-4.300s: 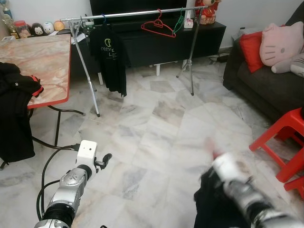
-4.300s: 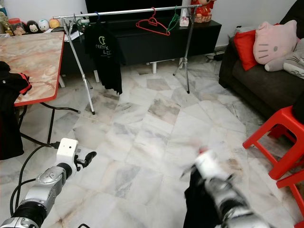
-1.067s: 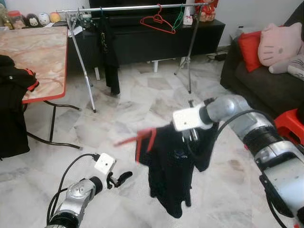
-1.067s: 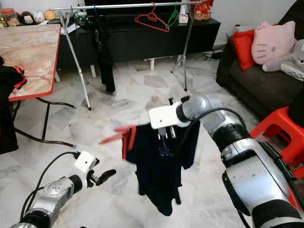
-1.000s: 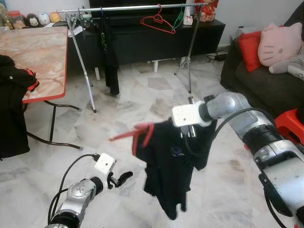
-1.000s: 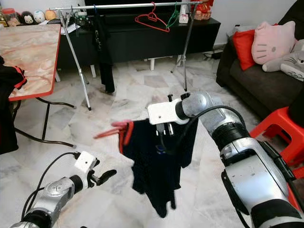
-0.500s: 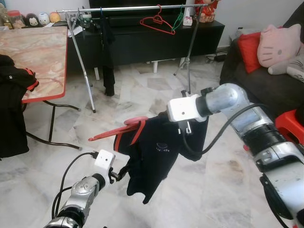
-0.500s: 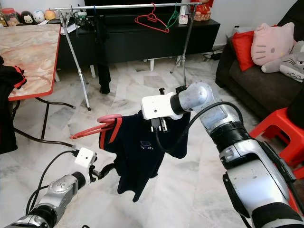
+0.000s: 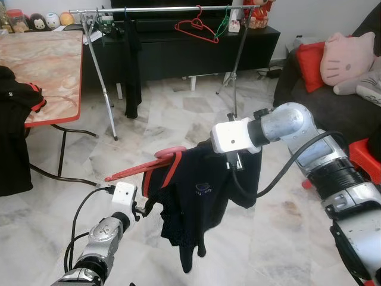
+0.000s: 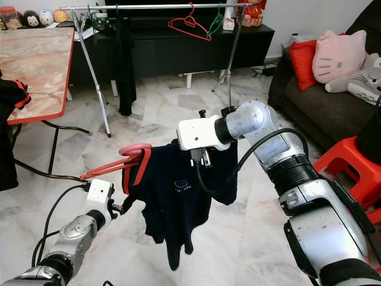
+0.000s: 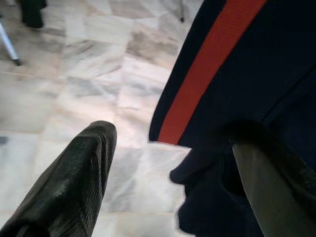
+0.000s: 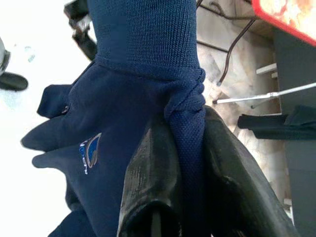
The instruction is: Hang hanger
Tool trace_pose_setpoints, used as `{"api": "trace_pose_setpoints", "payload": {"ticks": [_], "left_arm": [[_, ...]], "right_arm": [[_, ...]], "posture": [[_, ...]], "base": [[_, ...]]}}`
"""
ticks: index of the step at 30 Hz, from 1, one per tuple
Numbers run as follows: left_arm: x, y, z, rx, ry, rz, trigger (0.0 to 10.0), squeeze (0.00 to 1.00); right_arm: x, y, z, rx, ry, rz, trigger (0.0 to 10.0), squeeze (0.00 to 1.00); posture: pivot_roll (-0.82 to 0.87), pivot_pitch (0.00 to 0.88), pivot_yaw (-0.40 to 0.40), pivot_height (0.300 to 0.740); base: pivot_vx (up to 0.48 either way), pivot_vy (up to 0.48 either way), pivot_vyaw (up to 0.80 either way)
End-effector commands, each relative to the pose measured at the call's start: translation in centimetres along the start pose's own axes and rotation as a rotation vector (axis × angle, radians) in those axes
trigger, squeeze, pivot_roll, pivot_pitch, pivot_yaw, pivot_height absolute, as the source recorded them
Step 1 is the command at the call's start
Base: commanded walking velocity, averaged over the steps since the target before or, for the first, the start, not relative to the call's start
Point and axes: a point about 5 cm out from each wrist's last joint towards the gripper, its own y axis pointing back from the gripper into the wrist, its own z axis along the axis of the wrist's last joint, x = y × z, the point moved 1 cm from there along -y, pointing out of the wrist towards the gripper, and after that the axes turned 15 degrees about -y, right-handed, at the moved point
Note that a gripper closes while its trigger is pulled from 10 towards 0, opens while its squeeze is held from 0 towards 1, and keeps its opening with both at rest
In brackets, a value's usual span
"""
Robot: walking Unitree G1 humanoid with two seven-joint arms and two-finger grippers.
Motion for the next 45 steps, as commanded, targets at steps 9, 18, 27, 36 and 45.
{"api": "trace_pose_setpoints", "payload": {"ticks": [9, 18, 27, 36, 45], "left_arm": [[-1.0, -0.5, 0.9, -0.07, 0.09, -0.108, 10.0, 0.0], [-0.9, -0.2, 0.6, -0.069, 0.1, -0.123, 0.0, 0.0], [-0.4, -0.1, 0.6, -0.079, 0.111, -0.104, 0.0, 0.0], [-0.4, -0.1, 0.7, -0.089, 0.119, -0.112, 0.0, 0.0], [-0.4, 0.0, 0.6, -0.091, 0.119, -0.124, 0.0, 0.0]], "right_arm": [[-0.2, 1.3, 0.8, -0.045, -0.005, -0.028, 0.0, 0.0], [-0.2, 1.5, 0.3, -0.035, -0.025, -0.036, 0.0, 0.0], [-0.2, 1.3, 0.2, -0.031, -0.033, -0.04, 0.0, 0.0], [-0.2, 1.3, -0.1, -0.018, -0.039, -0.047, 0.0, 0.0], [-0.2, 1.1, -0.5, -0.007, -0.05, -0.054, 0.0, 0.0]], "posture": [[-0.08, 0.0, -0.105, 0.74], [-0.07, 0.0, -0.109, 0.74], [-0.07, 0.0, -0.11, 0.74], [-0.07, 0.0, -0.111, 0.74], [-0.07, 0.0, -0.107, 0.74]], "base": [[0.0, 0.0, 0.0], [0.0, 0.0, 0.0], [0.0, 0.0, 0.0], [0.0, 0.0, 0.0], [0.0, 0.0, 0.0]]}}
